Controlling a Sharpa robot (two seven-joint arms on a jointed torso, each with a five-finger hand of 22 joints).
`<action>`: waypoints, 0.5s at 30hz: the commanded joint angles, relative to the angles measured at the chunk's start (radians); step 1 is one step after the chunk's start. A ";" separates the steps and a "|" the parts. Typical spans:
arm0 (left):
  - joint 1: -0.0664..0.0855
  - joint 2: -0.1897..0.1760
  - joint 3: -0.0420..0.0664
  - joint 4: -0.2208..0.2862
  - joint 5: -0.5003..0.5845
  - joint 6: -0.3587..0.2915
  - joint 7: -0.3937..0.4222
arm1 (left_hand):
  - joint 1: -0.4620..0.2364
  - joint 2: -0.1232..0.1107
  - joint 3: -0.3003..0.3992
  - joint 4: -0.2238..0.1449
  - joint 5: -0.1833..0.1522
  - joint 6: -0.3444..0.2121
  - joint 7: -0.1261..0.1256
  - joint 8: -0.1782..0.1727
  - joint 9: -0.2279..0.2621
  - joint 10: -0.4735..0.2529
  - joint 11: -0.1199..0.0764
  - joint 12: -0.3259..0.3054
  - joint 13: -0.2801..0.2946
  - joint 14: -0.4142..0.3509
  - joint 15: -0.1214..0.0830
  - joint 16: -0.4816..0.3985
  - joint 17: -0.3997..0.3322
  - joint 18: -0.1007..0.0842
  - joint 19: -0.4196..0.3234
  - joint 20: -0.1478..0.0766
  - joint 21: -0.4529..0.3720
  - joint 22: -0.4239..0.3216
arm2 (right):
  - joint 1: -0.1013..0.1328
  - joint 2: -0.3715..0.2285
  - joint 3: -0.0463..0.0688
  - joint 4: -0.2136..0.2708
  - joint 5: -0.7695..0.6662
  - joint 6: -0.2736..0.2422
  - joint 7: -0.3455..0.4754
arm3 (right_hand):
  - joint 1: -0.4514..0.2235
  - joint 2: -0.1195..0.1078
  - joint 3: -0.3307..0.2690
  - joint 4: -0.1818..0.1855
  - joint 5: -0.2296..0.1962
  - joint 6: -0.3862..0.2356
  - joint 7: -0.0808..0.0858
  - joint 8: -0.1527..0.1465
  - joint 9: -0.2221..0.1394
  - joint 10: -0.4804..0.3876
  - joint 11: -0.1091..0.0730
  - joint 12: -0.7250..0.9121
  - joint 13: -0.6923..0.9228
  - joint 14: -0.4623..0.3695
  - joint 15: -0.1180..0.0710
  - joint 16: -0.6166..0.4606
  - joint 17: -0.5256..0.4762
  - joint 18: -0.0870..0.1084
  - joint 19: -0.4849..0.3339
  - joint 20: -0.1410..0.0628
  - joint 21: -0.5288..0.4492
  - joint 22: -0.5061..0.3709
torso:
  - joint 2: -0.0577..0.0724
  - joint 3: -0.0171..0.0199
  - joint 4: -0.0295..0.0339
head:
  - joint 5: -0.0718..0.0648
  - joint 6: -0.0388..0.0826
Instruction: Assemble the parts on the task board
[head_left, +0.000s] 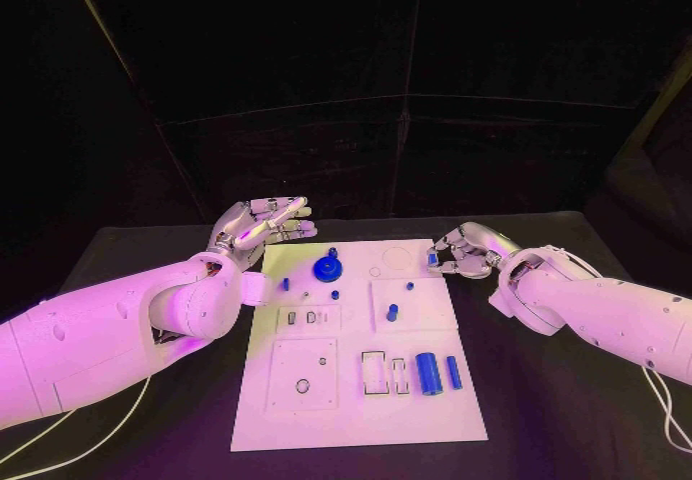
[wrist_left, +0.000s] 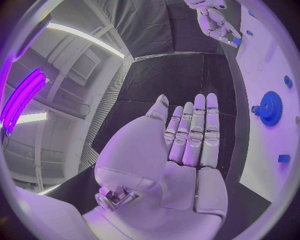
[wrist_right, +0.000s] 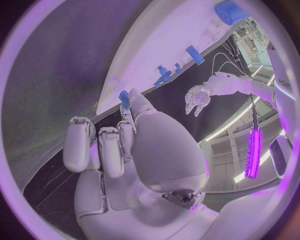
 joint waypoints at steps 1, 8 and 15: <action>0.001 -0.002 0.001 0.004 -0.002 0.008 0.005 | 0.002 0.005 -0.002 -0.006 0.000 0.000 0.002 -0.005 -0.002 -0.003 0.004 -0.006 -0.002 0.007 0.000 -0.006 0.002 0.006 0.007 -0.001 0.003 -0.002 | 0.003 -0.014 0.001 0.055 -0.014 -0.071 -0.029 | 0.009 0.018 0.007 0.001 -0.006 0.008 0.001 0.002 0.001 0.010 -0.014 0.004 0.002 0.094 -0.005 0.003 0.208 -0.011 0.006 0.000 0.003 0.001 | 0.000 -0.0005 -0.0010 | 0.000 0.001; 0.002 -0.007 0.001 0.008 -0.002 0.004 0.009 | 0.002 0.005 -0.002 -0.007 0.000 0.000 0.002 -0.005 -0.002 -0.004 0.004 -0.006 -0.002 0.007 0.000 -0.006 0.002 0.006 0.007 -0.001 0.003 -0.002 | 0.017 -0.028 0.003 0.189 -0.033 -0.084 -0.060 | 0.003 0.016 0.011 0.001 -0.008 0.009 0.001 0.002 0.001 0.011 -0.014 0.005 0.003 0.094 -0.006 0.004 0.210 -0.011 0.006 0.000 0.004 0.001 | 0.000 -0.0018 0.0033 | 0.001 0.002; 0.002 -0.005 0.001 0.006 -0.002 -0.004 0.015 | 0.001 0.005 -0.003 -0.006 0.000 0.001 0.001 -0.005 -0.001 -0.002 0.003 -0.006 -0.002 0.007 0.000 -0.007 0.003 0.006 0.008 -0.001 0.003 -0.002 | 0.031 0.041 0.003 0.239 -0.043 -0.063 -0.088 | -0.003 0.014 0.016 0.000 -0.010 0.012 0.000 0.002 0.001 0.011 -0.014 0.004 0.002 0.094 -0.006 0.004 0.211 -0.011 0.007 -0.001 0.004 0.002 | -0.003 -0.0043 0.0035 | 0.015 -0.005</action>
